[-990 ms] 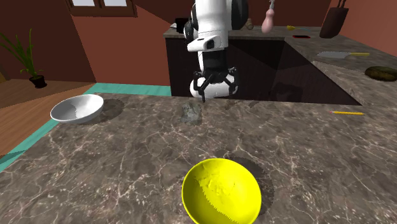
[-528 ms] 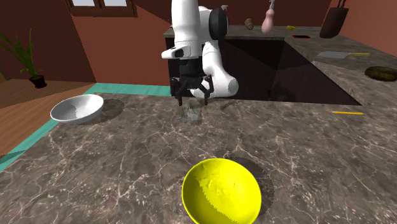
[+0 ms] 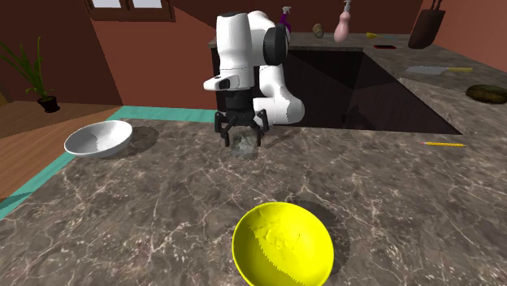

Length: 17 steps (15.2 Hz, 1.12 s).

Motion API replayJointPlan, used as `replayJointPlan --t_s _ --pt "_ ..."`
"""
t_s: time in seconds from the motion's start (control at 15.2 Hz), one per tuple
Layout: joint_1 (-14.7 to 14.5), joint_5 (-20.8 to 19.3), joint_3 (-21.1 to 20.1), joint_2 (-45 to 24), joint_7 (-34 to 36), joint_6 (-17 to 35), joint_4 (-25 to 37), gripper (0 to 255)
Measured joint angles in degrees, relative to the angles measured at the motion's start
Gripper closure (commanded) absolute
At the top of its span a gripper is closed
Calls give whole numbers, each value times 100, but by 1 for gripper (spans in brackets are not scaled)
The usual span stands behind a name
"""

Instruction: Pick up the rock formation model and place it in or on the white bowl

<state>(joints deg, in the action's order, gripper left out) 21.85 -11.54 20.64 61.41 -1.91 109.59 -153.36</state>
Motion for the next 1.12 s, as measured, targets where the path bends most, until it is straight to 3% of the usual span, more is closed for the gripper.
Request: replayJointPlan --t_s 0.46,0.53,1.12 --pt "6 -20 26 -16 -3 97 -78 0" --pt "6 -20 26 -16 -3 97 -78 255" --pt "4 -20 26 -19 -4 100 -70 255"
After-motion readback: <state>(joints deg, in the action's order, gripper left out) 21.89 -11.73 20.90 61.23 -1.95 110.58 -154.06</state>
